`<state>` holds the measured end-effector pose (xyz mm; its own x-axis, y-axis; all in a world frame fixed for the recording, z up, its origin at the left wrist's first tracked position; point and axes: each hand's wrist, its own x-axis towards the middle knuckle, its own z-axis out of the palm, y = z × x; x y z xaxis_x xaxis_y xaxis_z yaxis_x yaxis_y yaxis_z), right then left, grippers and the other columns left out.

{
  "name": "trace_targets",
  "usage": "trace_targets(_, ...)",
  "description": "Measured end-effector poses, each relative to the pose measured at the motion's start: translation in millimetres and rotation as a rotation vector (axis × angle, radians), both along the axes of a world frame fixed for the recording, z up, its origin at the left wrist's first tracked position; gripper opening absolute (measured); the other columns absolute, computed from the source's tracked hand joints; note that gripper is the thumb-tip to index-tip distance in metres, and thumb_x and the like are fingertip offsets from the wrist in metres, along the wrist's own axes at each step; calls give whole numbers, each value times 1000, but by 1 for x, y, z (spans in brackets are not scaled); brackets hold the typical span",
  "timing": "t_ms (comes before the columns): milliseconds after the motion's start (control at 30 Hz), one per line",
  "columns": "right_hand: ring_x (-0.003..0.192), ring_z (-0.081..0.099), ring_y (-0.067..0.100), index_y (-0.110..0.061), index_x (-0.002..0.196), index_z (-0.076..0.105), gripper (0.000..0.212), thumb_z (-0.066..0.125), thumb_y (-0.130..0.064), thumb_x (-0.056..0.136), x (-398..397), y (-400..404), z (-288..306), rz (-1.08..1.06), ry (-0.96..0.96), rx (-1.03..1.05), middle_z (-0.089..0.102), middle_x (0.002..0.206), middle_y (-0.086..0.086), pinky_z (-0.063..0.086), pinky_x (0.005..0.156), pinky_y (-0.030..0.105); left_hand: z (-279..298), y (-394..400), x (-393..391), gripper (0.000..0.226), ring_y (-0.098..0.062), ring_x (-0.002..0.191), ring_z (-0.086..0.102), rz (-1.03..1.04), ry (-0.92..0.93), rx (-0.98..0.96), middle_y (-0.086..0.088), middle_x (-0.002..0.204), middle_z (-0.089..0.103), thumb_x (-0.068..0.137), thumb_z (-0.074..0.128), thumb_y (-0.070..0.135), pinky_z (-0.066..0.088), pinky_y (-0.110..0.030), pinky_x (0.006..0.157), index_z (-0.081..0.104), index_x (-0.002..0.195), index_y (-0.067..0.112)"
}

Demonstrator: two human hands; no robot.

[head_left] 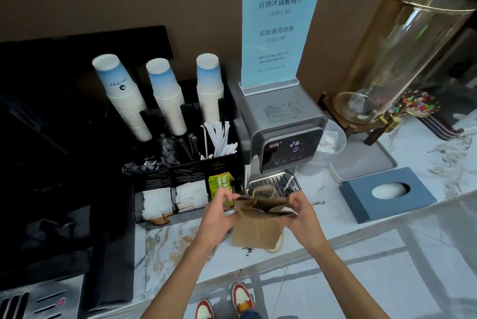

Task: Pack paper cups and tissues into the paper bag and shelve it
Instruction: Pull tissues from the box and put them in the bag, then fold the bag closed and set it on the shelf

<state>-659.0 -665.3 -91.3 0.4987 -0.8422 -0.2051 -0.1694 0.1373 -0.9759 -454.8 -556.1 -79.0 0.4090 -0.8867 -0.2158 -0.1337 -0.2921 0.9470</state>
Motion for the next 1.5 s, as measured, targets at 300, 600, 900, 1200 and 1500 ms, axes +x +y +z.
trace_targets(300, 92, 69, 18, 2, 64, 67, 38, 45, 29, 78, -3, -1, -8, 68, -162, 39, 73, 96, 16, 54, 77, 26, -10, 5, -1, 60, -16, 116, 61, -29, 69, -55, 4, 114, 72, 86, 52, -22, 57, -25, 84, 82, 71, 27)
trace_targets(600, 107, 65, 20, -8, 81, 68, 10, 76, -4, 81, -10, -6, -14, 166, 42, 4, 71, 113, -2, 56, 83, 29, -16, 5, 6, 5, -5, 113, 58, -249, -23, 117, 21, 124, 61, 89, 68, 27, 57, -33, 88, 69, 90, 31)
trace_targets(900, 81, 68, 6, -23, 97, 74, 33, 89, -17, 68, 12, -1, -30, 133, 79, 21, 75, 87, -9, 54, 69, 19, -32, -16, -8, 43, -8, 99, 70, -139, 25, 63, 7, 103, 75, 76, 84, 22, 56, -28, 86, 68, 115, 28)
trace_targets(1200, 61, 58, 11, -14, 72, 75, 16, 89, -21, 68, 19, 4, 10, 84, 98, 7, 65, 63, -3, 42, 59, 25, -3, -20, -2, 14, -6, 48, 48, -87, -1, 83, 10, 53, 59, 73, 85, 24, 38, -24, 50, 74, 75, 15)
trace_targets(1500, 67, 72, 14, -11, 80, 75, 24, 90, -25, 67, -16, 48, 127, -154, -48, -3, 76, 75, 4, 55, 57, 21, 113, -21, -11, 15, -10, 56, 65, -338, 210, -100, 4, 60, 69, 68, 89, 24, 51, -21, 50, 74, 68, 21)
